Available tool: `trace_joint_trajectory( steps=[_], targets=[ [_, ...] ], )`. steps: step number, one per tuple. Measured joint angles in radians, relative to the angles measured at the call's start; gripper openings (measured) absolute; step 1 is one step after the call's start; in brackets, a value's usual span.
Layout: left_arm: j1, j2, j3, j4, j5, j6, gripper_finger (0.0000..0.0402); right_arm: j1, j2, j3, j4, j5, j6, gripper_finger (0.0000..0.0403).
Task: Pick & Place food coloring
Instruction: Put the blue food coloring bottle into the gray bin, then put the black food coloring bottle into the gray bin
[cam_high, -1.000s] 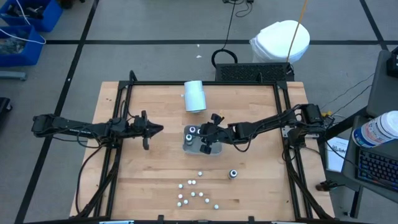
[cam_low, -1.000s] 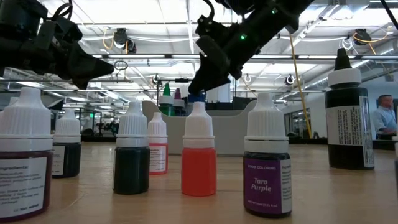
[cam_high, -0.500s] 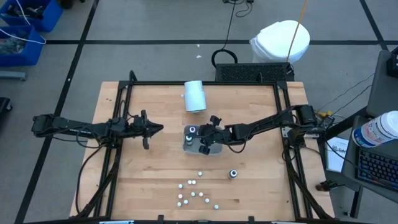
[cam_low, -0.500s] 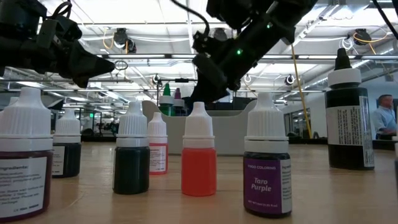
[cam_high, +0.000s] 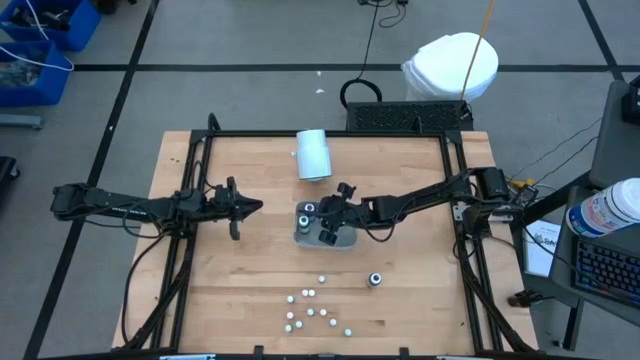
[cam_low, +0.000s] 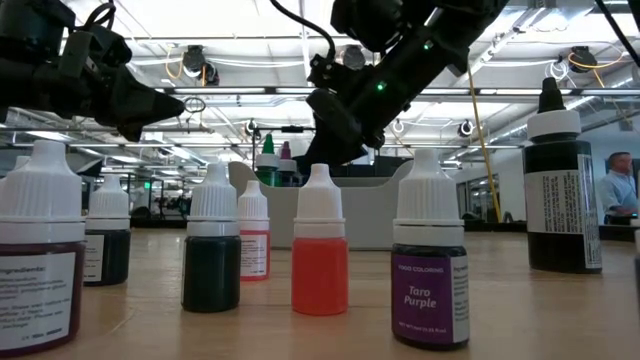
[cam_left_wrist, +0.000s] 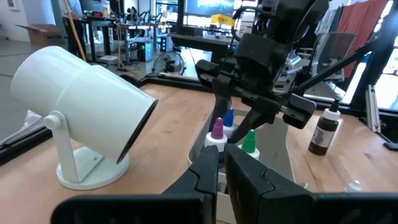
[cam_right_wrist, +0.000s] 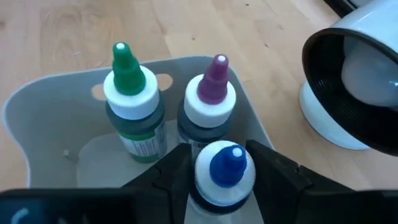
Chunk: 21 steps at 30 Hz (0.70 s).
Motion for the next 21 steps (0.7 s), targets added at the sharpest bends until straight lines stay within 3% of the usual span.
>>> trace_joint_trajectory(
  steps=[14, 21],
  targets=[
    [0.000, 0.000, 0.000, -0.003, 0.029, -0.017, 0.0035, 0.010, -0.015, 0.000, 0.104, 0.000, -0.066, 0.0235],
    [0.000, 0.000, 0.000, -0.006, 0.034, -0.008, 0.0035, 0.072, -0.183, 0.001, 0.110, 0.003, -0.159, 0.0250]
  ],
)
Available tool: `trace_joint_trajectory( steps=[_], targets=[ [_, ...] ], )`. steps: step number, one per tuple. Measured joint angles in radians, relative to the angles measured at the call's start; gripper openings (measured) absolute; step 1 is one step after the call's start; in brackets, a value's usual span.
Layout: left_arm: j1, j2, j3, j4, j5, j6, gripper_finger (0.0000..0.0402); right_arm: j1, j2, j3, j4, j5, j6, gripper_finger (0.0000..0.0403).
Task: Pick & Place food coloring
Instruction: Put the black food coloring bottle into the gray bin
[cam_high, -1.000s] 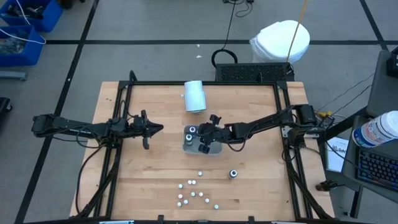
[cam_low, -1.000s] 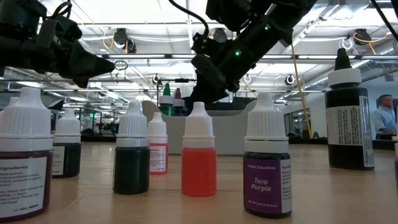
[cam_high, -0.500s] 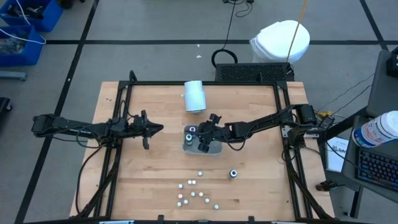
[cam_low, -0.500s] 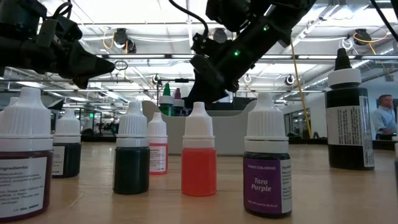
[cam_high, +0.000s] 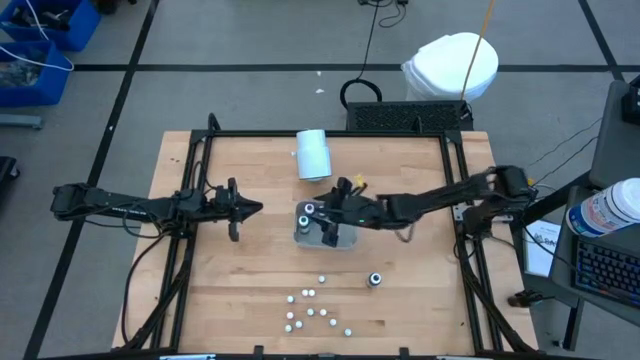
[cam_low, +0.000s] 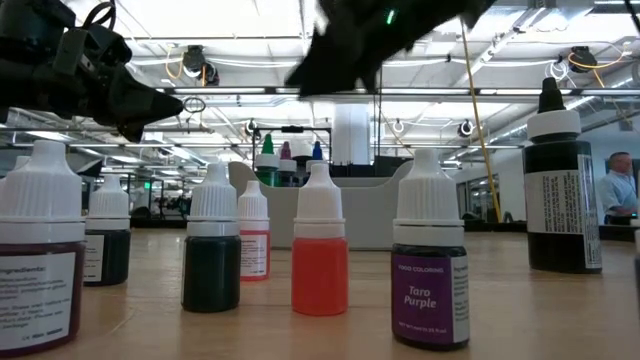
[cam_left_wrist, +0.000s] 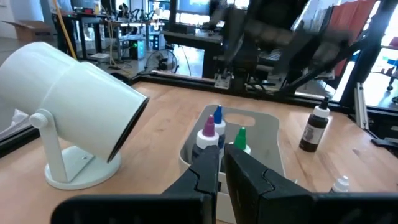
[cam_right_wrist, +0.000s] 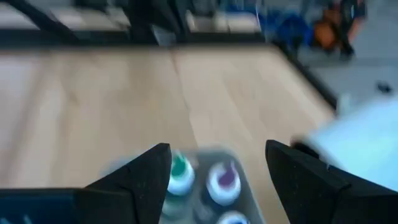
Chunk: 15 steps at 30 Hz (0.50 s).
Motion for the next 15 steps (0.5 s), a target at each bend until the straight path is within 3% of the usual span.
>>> trace_joint_trajectory(
  steps=[5, 11, 15],
  targets=[
    [0.000, 0.000, 0.000, -0.012, 0.000, 0.000, 0.0035, 0.166, -0.146, 0.001, -0.053, 0.088, -0.060, 0.0227],
    [0.000, 0.000, 0.000, -0.028, 0.002, -0.018, 0.0035, 0.492, -0.243, 0.001, -0.379, 0.510, 0.076, 0.0170],
    [0.000, 0.000, 0.000, -0.033, 0.016, -0.020, 0.0035, 0.640, -0.264, 0.001, -0.591, 0.603, 0.270, 0.0109]
  ],
)
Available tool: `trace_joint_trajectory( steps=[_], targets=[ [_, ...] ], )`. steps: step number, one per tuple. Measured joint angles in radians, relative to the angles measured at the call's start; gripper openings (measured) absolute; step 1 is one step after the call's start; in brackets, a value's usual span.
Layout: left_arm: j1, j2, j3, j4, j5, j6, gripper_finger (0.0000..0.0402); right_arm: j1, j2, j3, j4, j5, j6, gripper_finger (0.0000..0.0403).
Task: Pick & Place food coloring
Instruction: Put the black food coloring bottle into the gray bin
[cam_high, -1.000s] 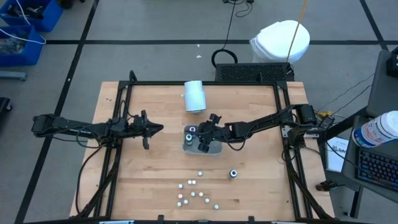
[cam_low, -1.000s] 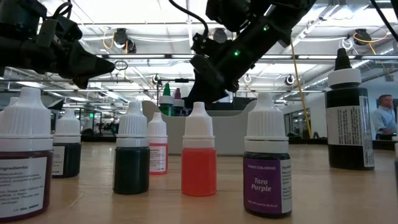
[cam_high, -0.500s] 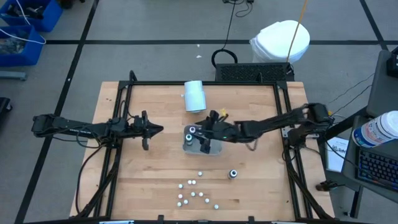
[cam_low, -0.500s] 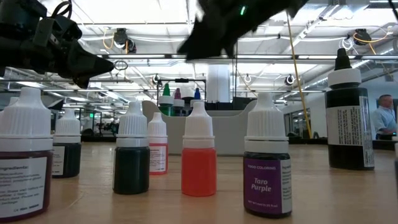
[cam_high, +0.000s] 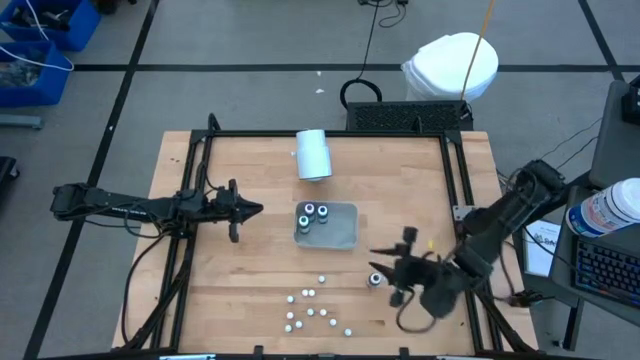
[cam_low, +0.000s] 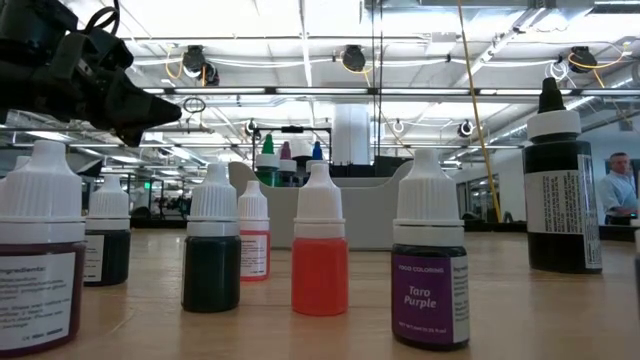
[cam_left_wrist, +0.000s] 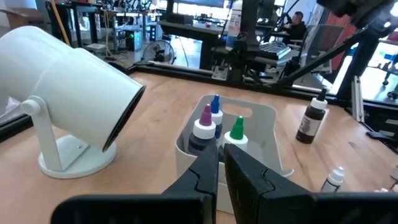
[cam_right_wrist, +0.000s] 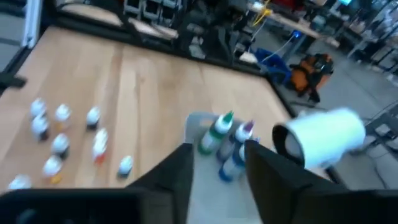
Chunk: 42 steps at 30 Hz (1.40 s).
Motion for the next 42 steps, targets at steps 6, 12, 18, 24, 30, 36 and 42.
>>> trace_joint_trajectory(
  steps=[6, 12, 18, 24, 30, 36, 42],
  targets=[
    [0.000, 0.000, 0.000, 0.005, 0.003, -0.015, 0.0035, 0.057, 0.006, -0.013, -0.075, -0.087, 0.202, 0.0010],
    [0.000, 0.000, 0.000, 0.006, 0.003, -0.014, 0.0035, 0.078, 0.006, -0.132, 0.031, -0.156, 0.213, 0.0004],
    [0.000, 0.000, 0.000, 0.006, 0.003, -0.010, 0.0035, 0.078, -0.028, -0.266, 0.141, -0.161, 0.252, 0.0005],
    [0.000, 0.000, 0.000, -0.020, 0.003, -0.004, 0.0035, 0.087, -0.114, -0.390, 0.299, -0.266, 0.224, 0.0002],
    [0.000, 0.000, 0.000, -0.016, 0.003, 0.009, 0.0035, 0.098, -0.159, -0.490, 0.426, -0.295, 0.197, 0.0042],
    [0.000, 0.000, 0.000, -0.017, 0.003, 0.001, 0.0035, 0.086, -0.149, -0.638, 0.678, -0.316, 0.142, 0.0144],
    [0.000, 0.000, 0.000, -0.016, 0.003, 0.001, 0.0035, 0.077, -0.150, -0.740, 0.862, -0.314, 0.106, 0.0239]
  ],
)
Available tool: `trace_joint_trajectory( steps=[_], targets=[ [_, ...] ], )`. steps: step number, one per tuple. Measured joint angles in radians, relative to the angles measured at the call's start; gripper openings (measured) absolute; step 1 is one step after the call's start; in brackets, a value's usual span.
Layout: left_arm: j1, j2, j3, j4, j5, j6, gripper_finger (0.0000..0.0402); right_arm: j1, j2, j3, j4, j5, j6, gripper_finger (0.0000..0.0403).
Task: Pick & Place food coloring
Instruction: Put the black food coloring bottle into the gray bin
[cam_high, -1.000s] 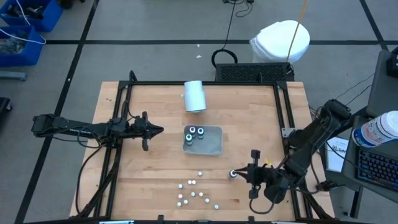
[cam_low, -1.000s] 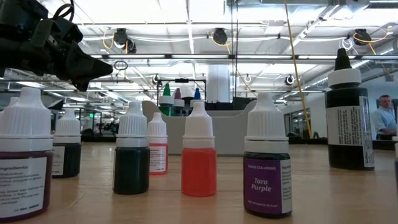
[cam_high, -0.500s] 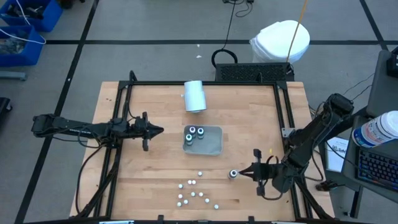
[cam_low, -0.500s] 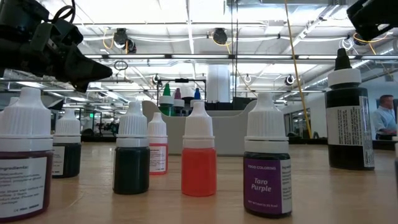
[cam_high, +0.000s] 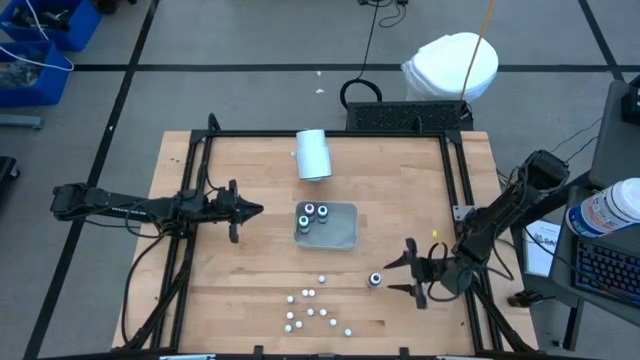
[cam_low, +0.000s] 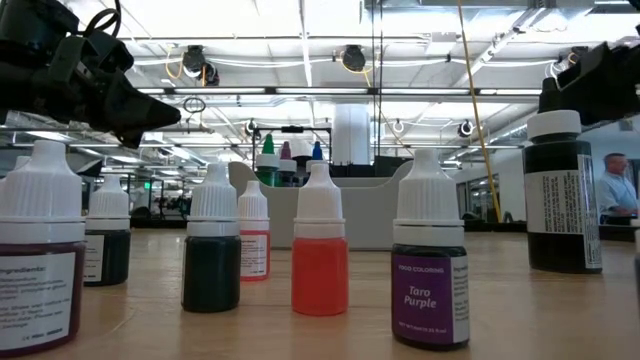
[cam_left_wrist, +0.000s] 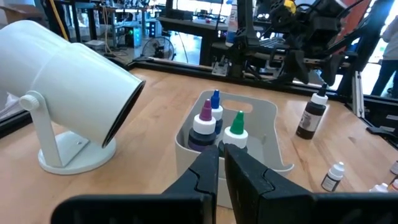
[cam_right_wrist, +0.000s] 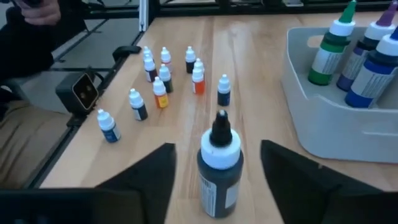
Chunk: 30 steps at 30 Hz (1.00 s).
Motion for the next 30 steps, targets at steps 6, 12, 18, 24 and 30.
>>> trace_joint_trajectory(
  steps=[6, 12, 18, 24, 30],
  targets=[
    [0.000, 0.000, 0.000, 0.001, 0.000, 0.001, 0.0035, -0.031, 0.012, -0.019, 0.034, 0.003, -0.007, 0.0288],
    [0.000, 0.000, 0.000, 0.001, 0.000, 0.001, 0.0035, -0.064, 0.048, -0.020, 0.117, -0.003, -0.063, 0.0290],
    [0.000, 0.000, 0.000, 0.002, 0.000, 0.002, 0.0035, -0.070, 0.095, -0.019, 0.211, -0.004, -0.112, 0.0282],
    [0.000, 0.000, 0.000, 0.001, 0.000, 0.002, 0.0035, -0.081, 0.155, -0.019, 0.269, 0.003, -0.125, 0.0285],
    [0.000, 0.000, 0.000, 0.001, 0.000, 0.002, 0.0035, -0.101, 0.214, -0.017, 0.314, -0.014, -0.104, 0.0291]
  ],
)
